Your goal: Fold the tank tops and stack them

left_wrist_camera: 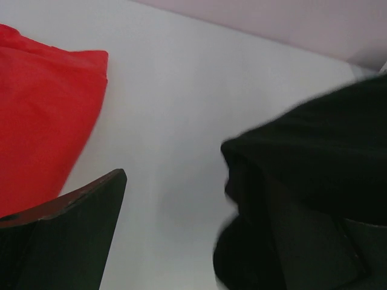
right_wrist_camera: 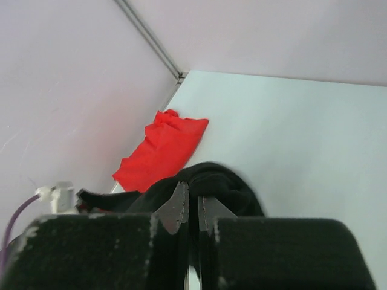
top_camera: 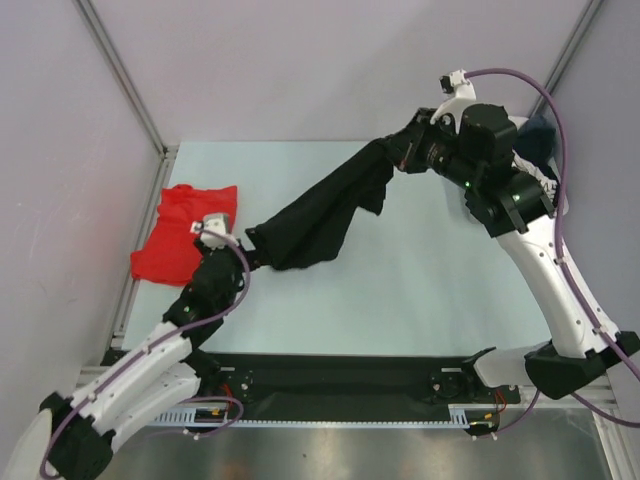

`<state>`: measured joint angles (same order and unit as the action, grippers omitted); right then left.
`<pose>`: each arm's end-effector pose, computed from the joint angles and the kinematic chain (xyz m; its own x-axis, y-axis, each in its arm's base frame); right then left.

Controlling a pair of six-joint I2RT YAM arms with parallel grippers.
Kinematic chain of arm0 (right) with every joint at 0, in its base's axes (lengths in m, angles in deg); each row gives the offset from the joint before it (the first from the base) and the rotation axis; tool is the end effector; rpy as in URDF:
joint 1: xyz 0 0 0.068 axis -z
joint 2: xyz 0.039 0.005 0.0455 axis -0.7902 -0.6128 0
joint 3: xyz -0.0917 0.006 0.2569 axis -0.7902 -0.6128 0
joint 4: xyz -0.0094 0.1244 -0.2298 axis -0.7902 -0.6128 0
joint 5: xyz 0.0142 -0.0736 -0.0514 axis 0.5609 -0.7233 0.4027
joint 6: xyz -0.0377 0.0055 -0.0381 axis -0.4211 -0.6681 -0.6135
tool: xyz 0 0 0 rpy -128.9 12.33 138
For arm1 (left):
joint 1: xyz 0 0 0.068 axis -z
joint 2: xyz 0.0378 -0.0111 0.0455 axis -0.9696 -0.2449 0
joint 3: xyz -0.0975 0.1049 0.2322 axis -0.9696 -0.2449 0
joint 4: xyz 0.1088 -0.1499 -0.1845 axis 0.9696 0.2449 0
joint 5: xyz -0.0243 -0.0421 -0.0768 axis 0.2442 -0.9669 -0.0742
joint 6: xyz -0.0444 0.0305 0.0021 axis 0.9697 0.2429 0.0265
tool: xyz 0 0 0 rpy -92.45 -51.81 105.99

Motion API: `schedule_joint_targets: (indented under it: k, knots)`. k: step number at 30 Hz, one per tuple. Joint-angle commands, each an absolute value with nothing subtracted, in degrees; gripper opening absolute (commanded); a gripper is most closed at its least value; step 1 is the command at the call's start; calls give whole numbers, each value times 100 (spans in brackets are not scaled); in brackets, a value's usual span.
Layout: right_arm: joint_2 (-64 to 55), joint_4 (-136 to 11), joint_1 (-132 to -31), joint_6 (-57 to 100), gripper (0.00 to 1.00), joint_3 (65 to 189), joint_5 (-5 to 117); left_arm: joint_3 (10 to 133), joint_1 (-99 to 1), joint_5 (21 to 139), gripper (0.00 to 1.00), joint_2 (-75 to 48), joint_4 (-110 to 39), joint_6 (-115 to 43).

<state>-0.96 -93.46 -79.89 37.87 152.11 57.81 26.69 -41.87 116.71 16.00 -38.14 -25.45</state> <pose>0.2391 0.1323 0.5063 -0.3581 0.2450 -0.9010 -0.5089 0.7578 0.4083 0.1664 -0.0918 0.2586 -0.2200 -0.2520 -0.9424 0.0298 0.9639 -0.2647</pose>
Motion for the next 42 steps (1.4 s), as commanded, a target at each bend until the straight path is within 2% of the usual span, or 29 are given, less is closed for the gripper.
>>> schedule_joint_targets:
  k: [1, 4, 6, 7, 8, 10, 11, 14, 16, 19, 20, 28, 30, 35, 42]
  knots:
    - [-69, -9095, -7954, 3844, 0, 15088, 5013, 2176, -4155, 12249, 100, 2546, -4122, -2385]
    - [-569, -9411, -7884, 3756, 0, 15079, 4713, 2052, -4155, 12310, 100, 2829, -4237, -2473]
    - [-955, -9796, -7761, 3695, 12, 15096, 4599, 2148, -4155, 12398, 100, 2689, -4123, -2499]
    - [-1358, -10008, -7717, 3747, 22, 15122, 4346, 2305, -4146, 12416, 100, 2358, -4053, -2499]
    - [-1518, -10219, -7621, 3826, 45, 15105, 4196, 2411, -4155, 12460, 100, 2172, -3974, -2482]
    - [-1565, -10336, -7568, 3888, 57, 14756, 4080, 2761, -4155, 12487, 100, 1550, -3693, -2464]
    - [-1451, -9987, -7576, 3888, 61, 14136, 4071, 2868, -4155, 12487, 100, 1346, -3510, -2421]
    - [-775, -9431, -7533, 3906, 63, 13236, 4176, 3089, -4155, 12224, 100, 897, -3551, -2516]
    - [-580, -9254, -7462, 3897, 59, 12664, 4194, 3062, -4155, 11732, 100, 799, -3709, -2604]
    - [-360, -9079, -7383, 3845, 47, 12039, 4308, 3027, -4155, 11161, 100, 702, -3982, -2710]
    - [-368, -8930, -7357, 3827, 47, 11916, 4395, 3036, -4155, 11064, 100, 667, -4043, -2728]
    - [-878, -8446, -7356, 3757, 61, 11572, 4669, 3255, -4085, 9518, 100, 123, -4141, -2553]
    - [-1079, -8279, -7304, 3739, 64, 11633, 4599, 3343, -3744, 9296, 100, 43, -4044, -2499]
    - [-1852, -8181, -7242, 3818, 71, 12596, 4739, 3721, -3100, 9779, 100, -203, -3587, -2526]
    - [-3171, -8401, -7251, 3914, 68, 13732, 4370, 3546, -3082, 9516, 100, -45, -3657, -2719]
